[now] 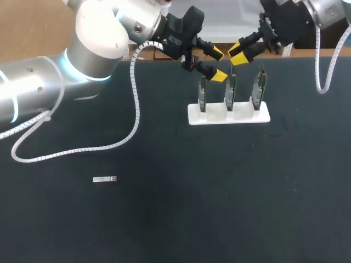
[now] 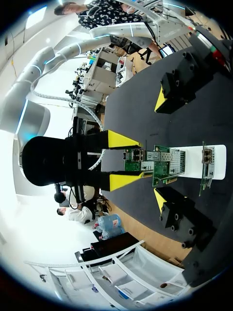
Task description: Pick up the optical module with the left hand, and insert it into the network port with the right hand.
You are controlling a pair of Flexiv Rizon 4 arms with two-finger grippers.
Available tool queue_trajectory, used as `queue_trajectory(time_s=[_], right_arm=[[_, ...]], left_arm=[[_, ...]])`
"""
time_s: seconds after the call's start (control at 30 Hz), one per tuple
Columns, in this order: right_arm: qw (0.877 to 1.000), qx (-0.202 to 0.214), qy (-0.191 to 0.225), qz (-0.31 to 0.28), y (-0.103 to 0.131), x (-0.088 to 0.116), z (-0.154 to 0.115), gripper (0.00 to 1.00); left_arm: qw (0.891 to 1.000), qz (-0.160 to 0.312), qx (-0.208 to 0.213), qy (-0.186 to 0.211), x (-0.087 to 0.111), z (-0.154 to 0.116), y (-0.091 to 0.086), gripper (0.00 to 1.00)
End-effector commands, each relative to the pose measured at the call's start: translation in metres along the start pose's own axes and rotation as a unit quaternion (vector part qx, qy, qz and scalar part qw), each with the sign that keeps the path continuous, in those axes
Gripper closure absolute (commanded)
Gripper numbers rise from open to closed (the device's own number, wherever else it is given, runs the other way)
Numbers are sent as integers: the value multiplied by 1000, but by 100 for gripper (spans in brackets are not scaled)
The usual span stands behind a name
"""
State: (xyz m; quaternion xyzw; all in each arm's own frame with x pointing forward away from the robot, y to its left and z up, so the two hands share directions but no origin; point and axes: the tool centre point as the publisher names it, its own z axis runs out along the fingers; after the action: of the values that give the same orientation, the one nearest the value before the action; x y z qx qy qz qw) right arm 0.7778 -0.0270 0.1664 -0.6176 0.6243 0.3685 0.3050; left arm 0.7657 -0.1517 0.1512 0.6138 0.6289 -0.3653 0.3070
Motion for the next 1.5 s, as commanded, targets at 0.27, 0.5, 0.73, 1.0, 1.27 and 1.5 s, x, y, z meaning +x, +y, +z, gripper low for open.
queue_trajectory(time_s=[0.27, 0.5, 0.73, 1.0, 1.27, 1.5], right_arm=[[999, 8, -34, 22, 0, -3, -22, 0], [998, -11, -59, 31, 0, -7, -34, 0], [998, 2, -63, 21, -1, -12, -35, 100], [997, 15, -69, 7, 0, -23, -31, 100], [999, 19, -43, 0, -3, -21, -19, 100], [999, 11, -47, -1, -3, -22, -17, 100]], left_arm=[[1000, 0, -2, 0, 0, 0, -1, 0], [1000, 0, -2, 0, 0, 0, -1, 0], [1000, 0, -2, 0, 0, 0, -1, 0], [1000, 0, -2, 0, 0, 0, -1, 0], [1000, 0, -2, 0, 0, 0, -1, 0], [1000, 0, -2, 0, 0, 0, -1, 0]])
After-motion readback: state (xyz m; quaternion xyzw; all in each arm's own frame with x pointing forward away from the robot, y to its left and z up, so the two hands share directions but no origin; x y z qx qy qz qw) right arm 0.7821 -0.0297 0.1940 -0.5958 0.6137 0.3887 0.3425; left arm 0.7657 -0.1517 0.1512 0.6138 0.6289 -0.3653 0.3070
